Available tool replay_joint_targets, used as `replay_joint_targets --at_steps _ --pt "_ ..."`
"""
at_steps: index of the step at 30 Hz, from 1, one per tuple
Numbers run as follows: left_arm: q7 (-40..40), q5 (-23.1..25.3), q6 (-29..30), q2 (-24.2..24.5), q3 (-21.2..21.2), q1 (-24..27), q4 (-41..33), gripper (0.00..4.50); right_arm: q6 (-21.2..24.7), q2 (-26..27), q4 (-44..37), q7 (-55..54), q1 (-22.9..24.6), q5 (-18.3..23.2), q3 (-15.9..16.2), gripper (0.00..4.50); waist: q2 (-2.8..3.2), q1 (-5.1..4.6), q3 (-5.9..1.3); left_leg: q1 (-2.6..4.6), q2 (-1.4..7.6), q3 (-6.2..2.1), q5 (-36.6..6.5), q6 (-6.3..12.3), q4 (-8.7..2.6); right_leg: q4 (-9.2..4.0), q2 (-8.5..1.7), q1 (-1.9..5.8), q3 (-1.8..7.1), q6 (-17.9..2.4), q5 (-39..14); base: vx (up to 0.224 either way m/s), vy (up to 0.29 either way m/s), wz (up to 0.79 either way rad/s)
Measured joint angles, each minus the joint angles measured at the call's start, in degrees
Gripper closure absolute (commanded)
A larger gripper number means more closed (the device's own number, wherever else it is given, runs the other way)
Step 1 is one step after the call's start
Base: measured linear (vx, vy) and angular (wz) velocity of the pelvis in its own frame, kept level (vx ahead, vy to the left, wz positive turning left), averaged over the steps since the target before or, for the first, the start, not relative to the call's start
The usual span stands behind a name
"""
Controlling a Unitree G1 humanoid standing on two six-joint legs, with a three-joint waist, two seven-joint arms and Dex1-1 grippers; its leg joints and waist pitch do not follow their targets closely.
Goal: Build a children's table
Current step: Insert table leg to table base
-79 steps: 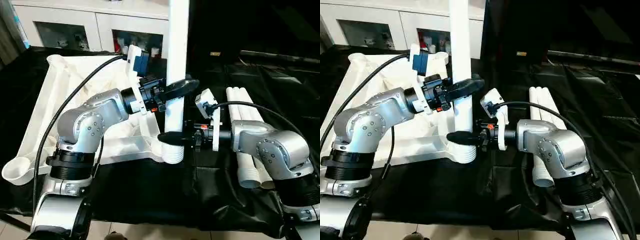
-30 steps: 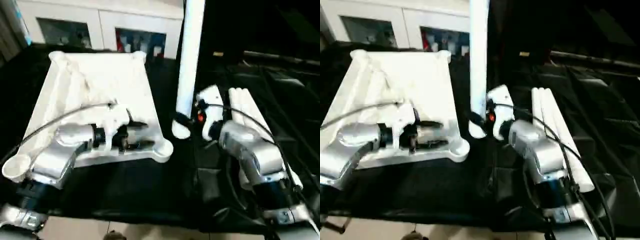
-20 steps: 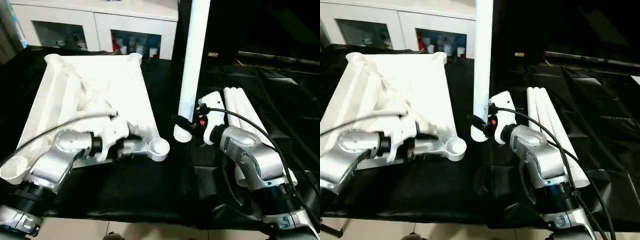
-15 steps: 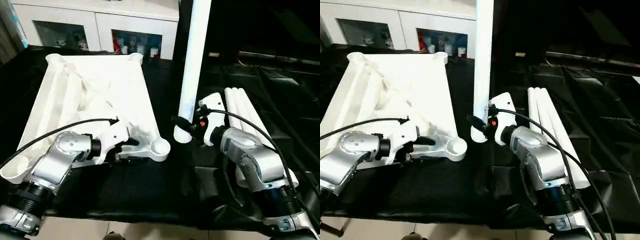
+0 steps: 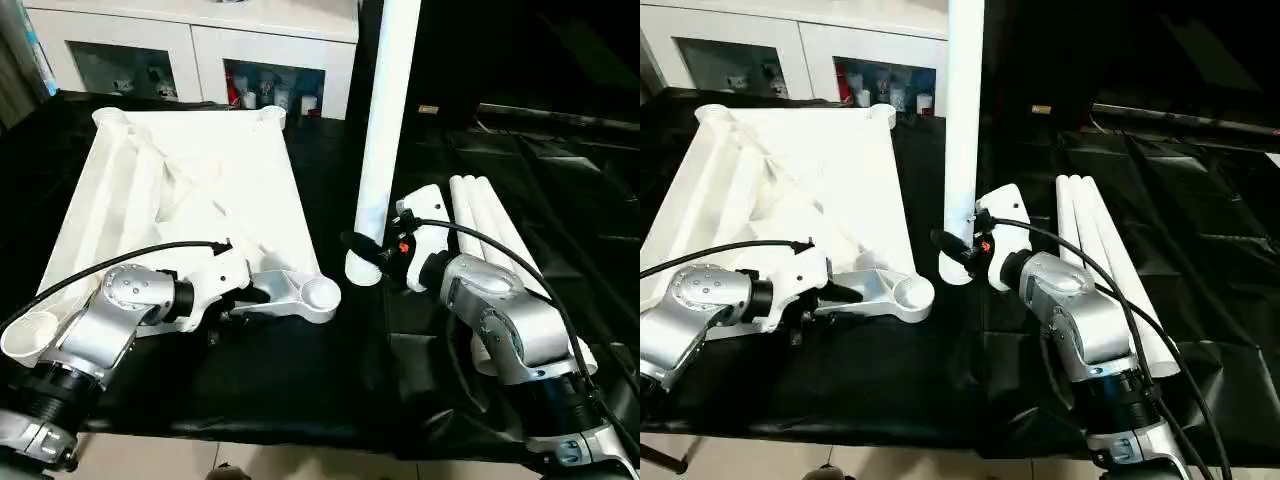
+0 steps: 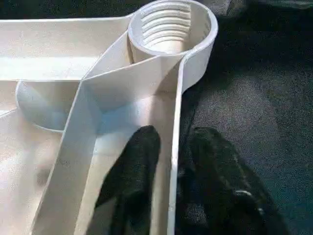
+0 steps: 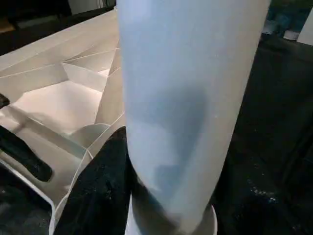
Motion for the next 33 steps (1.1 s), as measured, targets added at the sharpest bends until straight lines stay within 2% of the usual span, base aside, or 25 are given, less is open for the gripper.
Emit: replay_joint_targets --at_steps 16,18,25,33 --pt "-3.03 -0.18 -0.21 -1.21 0.63 -1.07 2.20 4.45 0.07 -0.09 -0.13 0.63 0.06 0.01 0.02 2.62 0.22 -0.01 -0.05 -0.02 0.00 0.02 -0.01 0.02 0.00 -0.04 0.00 0.00 0.01 -0.01 0.00 0.000 0.000 0.00" --pt "-3.09 -0.17 -0.21 -1.26 0.63 -1.08 2.21 4.49 0.20 -0.09 -0.14 0.86 0.05 0.03 0.03 2.62 0.25 -0.02 -0.06 -0.02 0.00 0.02 -0.01 0.02 0.00 -0.04 0.00 0.00 0.01 -0.01 -0.01 0.000 0.000 0.00" --pt "-2.11 0.52 0.89 -3.93 0.62 -1.85 2.77 4.50 4.78 -0.51 -2.40 5.58 0.08 3.28 1.69 2.62 0.36 0.13 -0.08 -0.01 -0.02 0.05 -0.01 0.02 0.00 -0.02 -0.05 0.01 0.02 -0.01 0.00 0.000 0.000 0.00" --pt "0.07 2.35 1.44 -7.01 -0.56 -2.93 3.10 4.50 4.86 0.53 0.37 6.24 -0.02 3.19 1.75 2.62 0.59 0.38 -0.20 -0.01 -0.02 0.14 0.00 0.01 0.00 -0.02 -0.13 0.05 0.02 -0.01 0.00 0.000 0.000 0.00"
